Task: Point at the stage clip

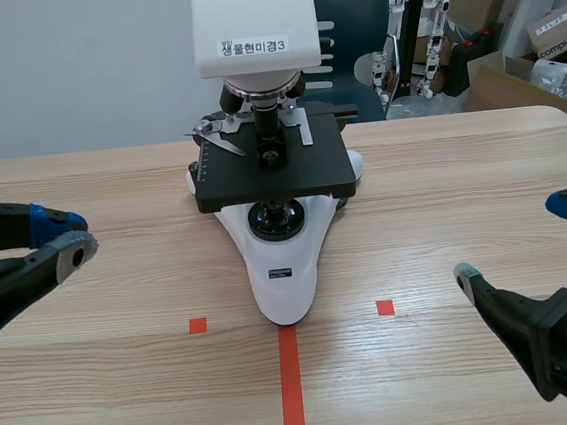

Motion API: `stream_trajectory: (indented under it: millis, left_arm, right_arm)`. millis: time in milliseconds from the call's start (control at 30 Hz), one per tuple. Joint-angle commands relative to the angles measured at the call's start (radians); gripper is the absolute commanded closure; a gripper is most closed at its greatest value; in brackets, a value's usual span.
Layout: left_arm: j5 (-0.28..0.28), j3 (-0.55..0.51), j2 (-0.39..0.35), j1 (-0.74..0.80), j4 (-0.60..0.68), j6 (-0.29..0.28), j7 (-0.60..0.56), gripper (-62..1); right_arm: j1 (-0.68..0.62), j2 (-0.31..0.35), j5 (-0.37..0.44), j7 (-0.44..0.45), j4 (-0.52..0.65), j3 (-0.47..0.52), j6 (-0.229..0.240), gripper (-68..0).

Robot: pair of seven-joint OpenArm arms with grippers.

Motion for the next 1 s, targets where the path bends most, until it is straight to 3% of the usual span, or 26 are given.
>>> stream_trajectory:
  millis: [0, 100, 233, 533, 800, 967]
  left_arm:
    - [-0.014, 0.006, -0.014, -0.036, 0.017, 0.002, -0.017, -2.6]
    - [-0.023, 0.006, -0.044, -0.089, 0.017, 0.002, -0.013, -2.6]
    - [-0.087, 0.007, -0.053, -0.177, 0.017, 0.002, 0.016, -2.6]
    - [-0.088, 0.014, -0.064, -0.317, 0.017, -0.014, 0.083, -2.6]
    - [-0.087, 0.136, -0.185, -0.368, 0.016, -0.001, 0.038, -2.6]
    - [-0.087, 0.157, -0.222, -0.368, 0.016, 0.029, -0.019, -2.6]
  right_arm:
    - [0.006, 0.01, 0.007, 0.019, 0.014, 0.006, -0.004, -67.9]
    - [0.006, 0.01, 0.007, 0.02, 0.014, 0.006, -0.004, -67.9]
    - [0.006, 0.01, 0.007, 0.019, 0.014, 0.006, -0.004, -67.9]
    - [0.006, 0.01, 0.007, 0.019, 0.014, 0.006, -0.004, -67.9]
    - [0.006, 0.01, 0.007, 0.019, 0.014, 0.006, -0.004, -67.9]
    - [0.006, 0.01, 0.007, 0.019, 0.014, 0.006, -0.004, -67.9]
